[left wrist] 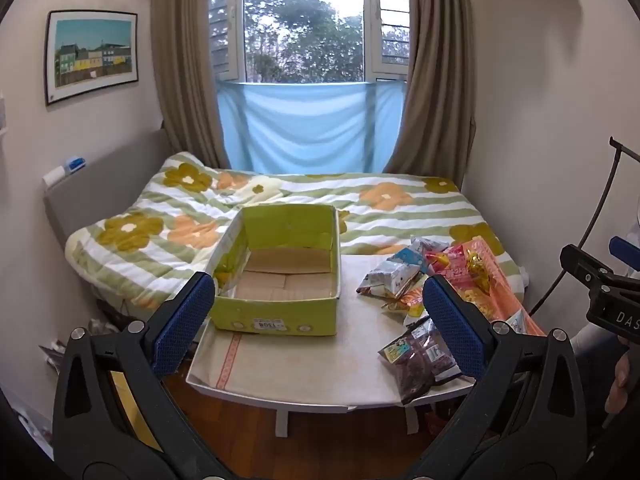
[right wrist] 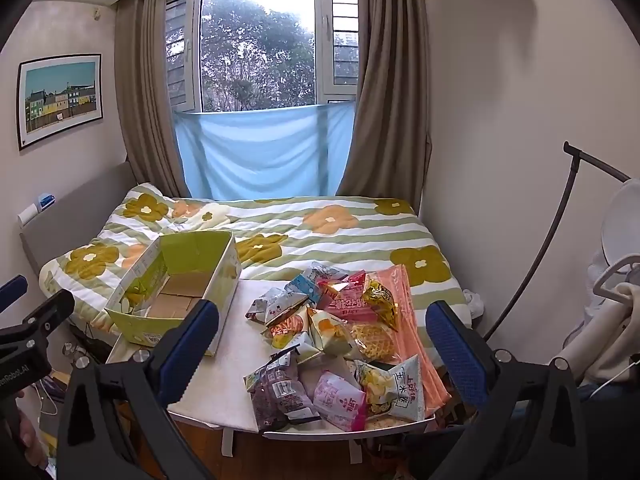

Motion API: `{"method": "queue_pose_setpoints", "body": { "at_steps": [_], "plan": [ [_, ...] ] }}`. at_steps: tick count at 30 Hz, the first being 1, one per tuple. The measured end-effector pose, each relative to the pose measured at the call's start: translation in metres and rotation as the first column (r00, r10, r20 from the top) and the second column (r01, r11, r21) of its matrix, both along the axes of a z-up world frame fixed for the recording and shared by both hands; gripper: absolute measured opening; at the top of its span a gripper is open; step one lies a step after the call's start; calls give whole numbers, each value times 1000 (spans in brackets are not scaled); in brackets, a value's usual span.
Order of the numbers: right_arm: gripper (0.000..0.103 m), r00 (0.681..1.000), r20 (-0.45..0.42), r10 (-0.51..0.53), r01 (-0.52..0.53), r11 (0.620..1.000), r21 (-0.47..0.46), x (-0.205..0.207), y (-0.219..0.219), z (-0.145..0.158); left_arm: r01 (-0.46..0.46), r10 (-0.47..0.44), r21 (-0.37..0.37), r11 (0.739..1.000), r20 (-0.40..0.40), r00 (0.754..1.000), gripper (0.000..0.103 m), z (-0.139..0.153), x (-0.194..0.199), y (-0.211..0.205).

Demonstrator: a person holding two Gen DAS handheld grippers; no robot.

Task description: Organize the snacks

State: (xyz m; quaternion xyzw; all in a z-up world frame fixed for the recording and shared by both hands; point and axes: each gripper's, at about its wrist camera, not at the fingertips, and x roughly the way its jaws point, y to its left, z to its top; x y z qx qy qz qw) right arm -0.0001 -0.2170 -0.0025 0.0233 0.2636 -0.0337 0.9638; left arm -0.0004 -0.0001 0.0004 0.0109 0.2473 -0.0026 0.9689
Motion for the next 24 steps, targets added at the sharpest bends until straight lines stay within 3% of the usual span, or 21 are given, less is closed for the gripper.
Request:
{"method": "queue_pose_setpoints", "body": {
  "at_steps": [16,19,24],
  "plan": [
    [103,1000,1,3,-3,1000,3,0,0,0,13,-13,-16,1000,-10,1000,103,-2,-3,-4],
    [103,1000,1,3,-3,1000,2,0,0,0,13,-13,23,1000,32,999,103,-1,-2,0],
    [103,1000,2,3,-3,1000,4,-1,0,0,12,-12,19,1000,19,1000,103,-2,-1,0]
  ]
}}
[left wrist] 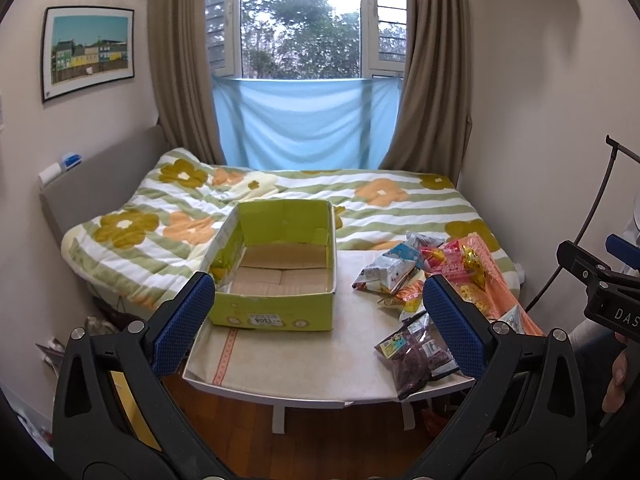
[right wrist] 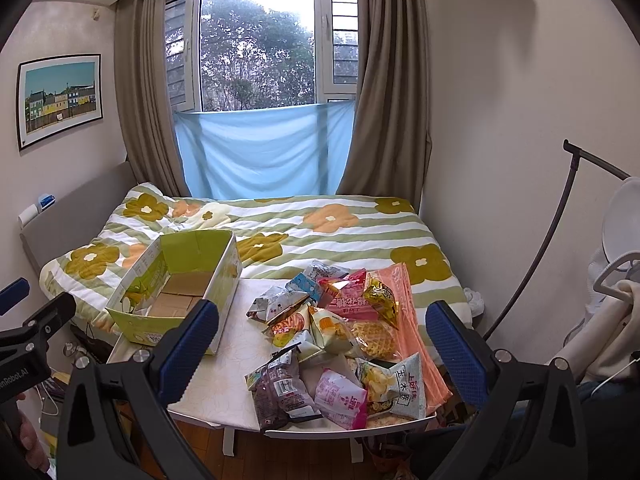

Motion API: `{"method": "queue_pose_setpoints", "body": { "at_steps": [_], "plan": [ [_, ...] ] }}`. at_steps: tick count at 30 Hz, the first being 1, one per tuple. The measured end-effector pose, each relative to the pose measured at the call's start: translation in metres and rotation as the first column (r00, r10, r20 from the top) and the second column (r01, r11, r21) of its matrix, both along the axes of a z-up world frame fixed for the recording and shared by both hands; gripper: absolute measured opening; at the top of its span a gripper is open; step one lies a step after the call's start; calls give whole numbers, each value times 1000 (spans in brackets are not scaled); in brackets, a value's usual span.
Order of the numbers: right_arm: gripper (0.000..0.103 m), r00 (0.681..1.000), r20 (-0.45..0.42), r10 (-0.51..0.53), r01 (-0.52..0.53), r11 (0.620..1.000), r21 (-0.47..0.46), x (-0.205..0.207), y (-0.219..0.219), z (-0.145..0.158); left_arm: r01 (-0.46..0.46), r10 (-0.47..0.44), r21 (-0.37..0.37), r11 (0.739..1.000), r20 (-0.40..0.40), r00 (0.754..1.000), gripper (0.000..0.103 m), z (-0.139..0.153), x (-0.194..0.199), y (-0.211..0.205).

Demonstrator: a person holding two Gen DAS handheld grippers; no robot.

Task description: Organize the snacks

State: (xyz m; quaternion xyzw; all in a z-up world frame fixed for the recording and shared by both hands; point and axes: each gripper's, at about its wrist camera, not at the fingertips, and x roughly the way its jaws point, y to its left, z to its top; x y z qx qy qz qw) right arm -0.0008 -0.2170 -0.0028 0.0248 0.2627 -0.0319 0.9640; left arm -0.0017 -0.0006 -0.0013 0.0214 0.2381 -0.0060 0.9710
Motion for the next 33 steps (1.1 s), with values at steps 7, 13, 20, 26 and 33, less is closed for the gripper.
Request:
{"method": "queue_pose_setpoints", "body": {
  "at_steps": [7,13,20,26,33],
  "plan": [
    [103,1000,1,0,0,1000,0,0,0,0,-3,2,-18,1000,-24,1000,103,-2,-1,0],
    [103,1000,1,-1,1,1000,0,0,1,0,-2,1,-18,1000,-28,1000,103,-2,-1,1],
    [103,1000,1,-1,1,1000,0,0,1,0,-1,0,-16,1000,-33,999,103,-3,-1,2],
    [103,1000,2,-1,1,1000,0,0,1,0,-2,1,-19,1000,-27,1000,103,-3,-1,2],
    [103,1000,1,0,0,1000,2,0,0,0,0,0,-9,1000,-32,999,103,-2,0,1]
  ]
}}
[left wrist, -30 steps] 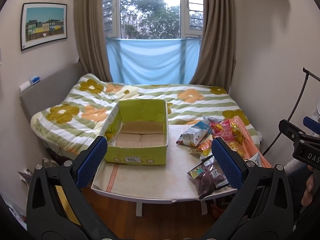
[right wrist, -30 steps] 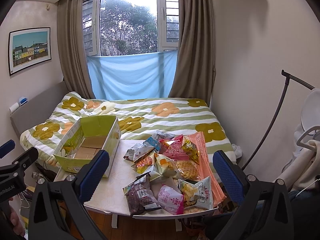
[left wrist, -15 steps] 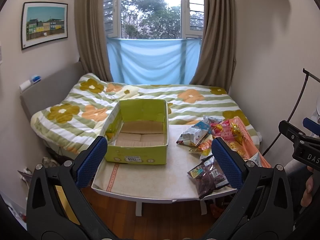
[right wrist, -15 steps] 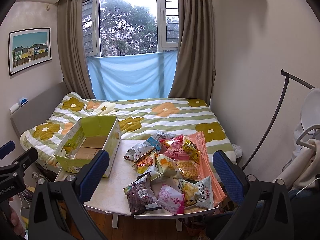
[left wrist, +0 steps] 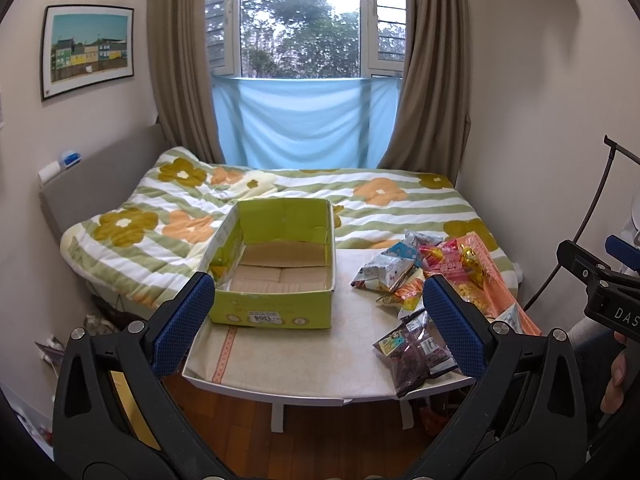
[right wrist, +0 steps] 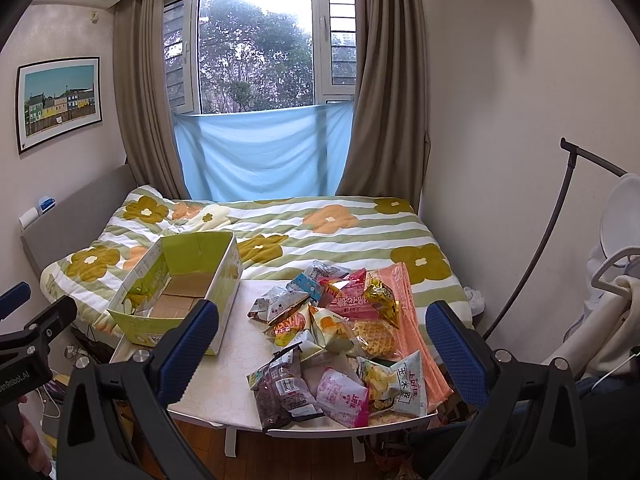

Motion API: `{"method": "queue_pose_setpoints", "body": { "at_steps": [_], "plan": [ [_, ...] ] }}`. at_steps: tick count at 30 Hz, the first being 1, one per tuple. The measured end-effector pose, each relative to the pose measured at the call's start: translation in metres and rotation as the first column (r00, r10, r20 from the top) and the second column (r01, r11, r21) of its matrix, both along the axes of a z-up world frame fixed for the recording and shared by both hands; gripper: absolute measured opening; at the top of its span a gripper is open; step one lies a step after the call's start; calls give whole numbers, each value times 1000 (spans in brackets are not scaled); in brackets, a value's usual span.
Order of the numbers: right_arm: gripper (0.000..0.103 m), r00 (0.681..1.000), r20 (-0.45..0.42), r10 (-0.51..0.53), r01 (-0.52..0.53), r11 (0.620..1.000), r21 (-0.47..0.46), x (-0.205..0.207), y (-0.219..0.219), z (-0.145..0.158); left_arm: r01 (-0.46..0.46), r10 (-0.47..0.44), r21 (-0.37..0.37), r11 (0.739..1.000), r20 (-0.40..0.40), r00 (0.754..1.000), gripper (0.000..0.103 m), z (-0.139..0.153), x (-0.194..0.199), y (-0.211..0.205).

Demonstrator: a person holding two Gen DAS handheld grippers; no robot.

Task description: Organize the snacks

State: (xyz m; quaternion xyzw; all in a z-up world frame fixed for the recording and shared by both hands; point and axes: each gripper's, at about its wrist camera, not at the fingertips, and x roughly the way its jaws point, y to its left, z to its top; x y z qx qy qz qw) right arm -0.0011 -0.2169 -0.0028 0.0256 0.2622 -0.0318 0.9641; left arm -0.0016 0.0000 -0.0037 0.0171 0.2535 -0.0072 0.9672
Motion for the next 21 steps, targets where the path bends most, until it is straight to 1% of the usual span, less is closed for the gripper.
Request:
{"method": "queue_pose_setpoints", "body": {
  "at_steps": [2,7,10,11,12,15,17,20,21],
  "plan": [
    [103,1000,1,-2,2,1000,-1,0,0,0,2,-2,-1,1000,-5,1000,103,0,1,-1],
    [103,1000,-22,-20,20,1000,9,3,-2,0,31,-32,-19,999,-74,997,103,-6,16,-3],
    [103,998,-51,-35,36,999,22,8,-4,-7,70,-75,-41,997,-133,988,103,-22,32,-7],
    [103,997,-64,-41,44,999,32,11,-6,-11,82,-93,-71,994,-160,983,103,-27,34,-9],
    [103,996,-75,-49,52,998,42,13,-6,-15,99,-110,-74,992,-160,981,103,-33,38,-10],
    [103,992,-98,-81,87,995,55,16,-15,-33,144,-164,-103,984,-229,959,103,-57,54,-19],
    [103,989,-111,-99,106,993,59,17,-19,-43,158,-171,-67,985,-276,946,103,-74,68,-24],
    [103,983,-142,-120,131,989,74,22,-30,-63,169,-203,-130,977,-335,920,103,-97,87,-38],
    [103,980,-155,-127,140,987,77,24,-35,-70,172,-214,-149,974,-341,915,103,-102,90,-43]
  ]
}}
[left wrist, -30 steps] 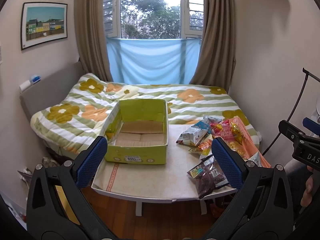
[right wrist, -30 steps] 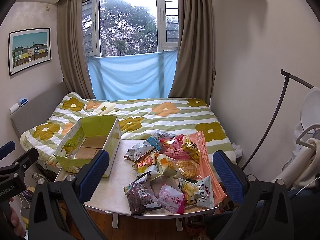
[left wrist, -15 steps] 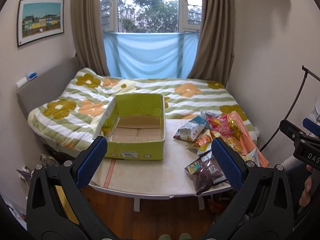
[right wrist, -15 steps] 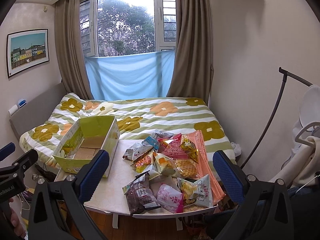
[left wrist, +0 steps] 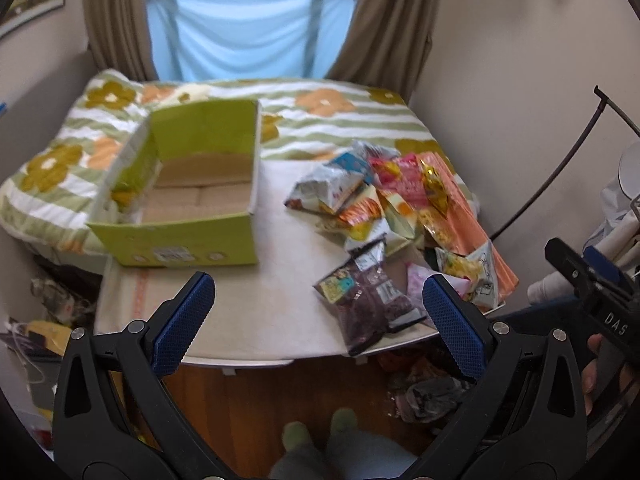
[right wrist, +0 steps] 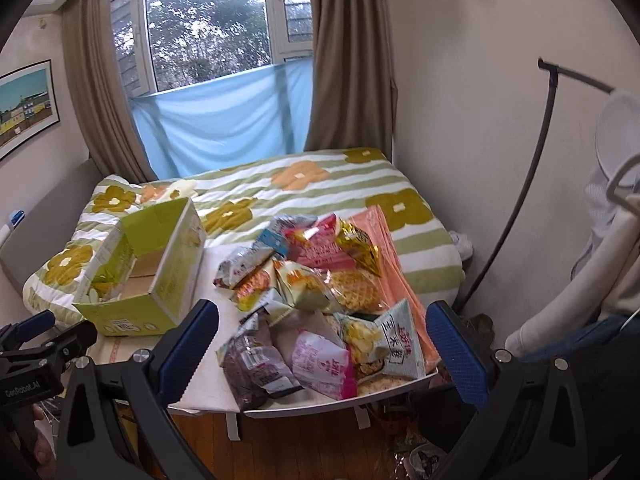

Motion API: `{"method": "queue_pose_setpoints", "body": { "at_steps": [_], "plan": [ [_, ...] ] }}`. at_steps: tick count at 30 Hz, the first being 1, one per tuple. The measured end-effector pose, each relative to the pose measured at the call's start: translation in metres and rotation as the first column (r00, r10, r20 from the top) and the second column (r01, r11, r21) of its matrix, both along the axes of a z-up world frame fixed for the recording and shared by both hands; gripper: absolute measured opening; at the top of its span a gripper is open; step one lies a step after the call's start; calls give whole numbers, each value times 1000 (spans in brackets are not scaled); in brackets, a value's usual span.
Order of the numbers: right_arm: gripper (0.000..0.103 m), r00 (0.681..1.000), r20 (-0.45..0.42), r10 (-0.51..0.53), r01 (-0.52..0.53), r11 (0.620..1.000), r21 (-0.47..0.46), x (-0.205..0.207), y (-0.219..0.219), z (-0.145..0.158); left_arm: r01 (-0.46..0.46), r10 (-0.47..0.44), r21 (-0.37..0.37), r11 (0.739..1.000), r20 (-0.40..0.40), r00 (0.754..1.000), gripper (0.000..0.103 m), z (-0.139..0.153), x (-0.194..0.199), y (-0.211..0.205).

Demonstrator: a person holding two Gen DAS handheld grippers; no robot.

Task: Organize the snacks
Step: 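Grasp the brown candy bag with the left tool while the right tool grasps the pink-white bag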

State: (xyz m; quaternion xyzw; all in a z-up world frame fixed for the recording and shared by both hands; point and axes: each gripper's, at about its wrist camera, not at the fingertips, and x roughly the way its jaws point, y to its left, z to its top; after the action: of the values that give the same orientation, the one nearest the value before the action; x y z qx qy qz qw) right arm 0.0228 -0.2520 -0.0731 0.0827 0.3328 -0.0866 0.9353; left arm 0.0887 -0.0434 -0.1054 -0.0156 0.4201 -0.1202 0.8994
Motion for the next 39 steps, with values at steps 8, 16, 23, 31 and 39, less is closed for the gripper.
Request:
{"method": "queue_pose_setpoints", "body": {
  "at_steps": [8,16,23,31,39],
  "plan": [
    [103,995,-99,4,3,997,75,25,-47,-62,8,-15,-44,999,-160,987,103,-64,42,-56],
    [103,959,-168,227,-216,973,81,56,-58,-126,-12,10,-6,1000,-298,954,103,-126,75,-93],
    [88,890,-188,415,-413,909,51,72,-38,-161,-62,56,-3,998,-384,922,103,-165,90,-102],
    [74,838,-179,515,-527,849,-27,79,-23,-166,-92,86,7,996,-426,901,100,-185,95,-102],
    [61,789,-240,566,-563,822,88,97,-18,-196,-123,95,-31,992,-465,880,84,-198,96,-91]
  ]
}}
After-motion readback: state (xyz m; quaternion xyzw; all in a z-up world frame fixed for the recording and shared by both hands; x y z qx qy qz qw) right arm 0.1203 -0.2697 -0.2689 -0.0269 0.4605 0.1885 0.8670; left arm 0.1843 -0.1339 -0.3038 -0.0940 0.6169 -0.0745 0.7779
